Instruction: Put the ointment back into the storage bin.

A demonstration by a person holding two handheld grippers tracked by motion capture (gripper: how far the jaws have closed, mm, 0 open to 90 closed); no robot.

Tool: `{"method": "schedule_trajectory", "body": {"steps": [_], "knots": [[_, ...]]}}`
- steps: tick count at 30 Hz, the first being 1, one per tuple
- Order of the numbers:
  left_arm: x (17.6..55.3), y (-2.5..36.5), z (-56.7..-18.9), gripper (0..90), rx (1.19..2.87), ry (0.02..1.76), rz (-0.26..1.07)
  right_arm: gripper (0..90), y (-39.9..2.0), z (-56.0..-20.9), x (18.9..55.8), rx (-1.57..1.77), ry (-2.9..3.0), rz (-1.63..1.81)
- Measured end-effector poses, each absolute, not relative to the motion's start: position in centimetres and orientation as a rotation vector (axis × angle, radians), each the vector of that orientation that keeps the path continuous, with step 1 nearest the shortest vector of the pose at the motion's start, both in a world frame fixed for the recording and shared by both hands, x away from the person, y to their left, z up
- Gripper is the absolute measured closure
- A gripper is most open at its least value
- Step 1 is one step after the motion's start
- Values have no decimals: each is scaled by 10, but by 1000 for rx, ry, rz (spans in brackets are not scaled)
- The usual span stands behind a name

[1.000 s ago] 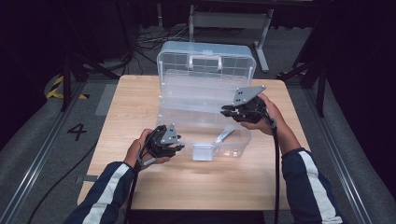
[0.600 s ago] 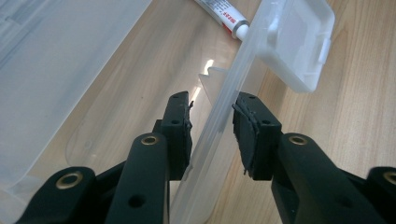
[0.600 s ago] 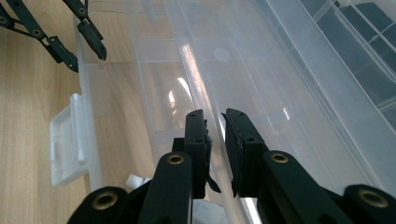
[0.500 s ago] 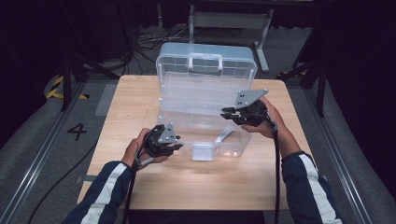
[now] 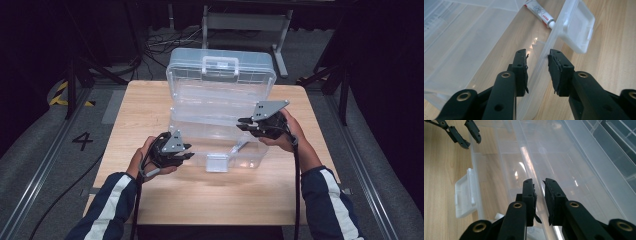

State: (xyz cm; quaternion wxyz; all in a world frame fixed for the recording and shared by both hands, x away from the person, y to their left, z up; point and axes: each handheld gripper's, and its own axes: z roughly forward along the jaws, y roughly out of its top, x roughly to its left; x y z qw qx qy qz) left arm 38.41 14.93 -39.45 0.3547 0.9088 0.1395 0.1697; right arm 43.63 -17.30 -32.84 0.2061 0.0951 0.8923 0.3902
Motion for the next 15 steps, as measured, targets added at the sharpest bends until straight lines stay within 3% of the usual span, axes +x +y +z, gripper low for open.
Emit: {"method": "schedule_trajectory", "body": {"steps": [15], "knots": [[383,154,-390,762,2339,354,452,783,-177,-334,433,273,2473,1131]]}}
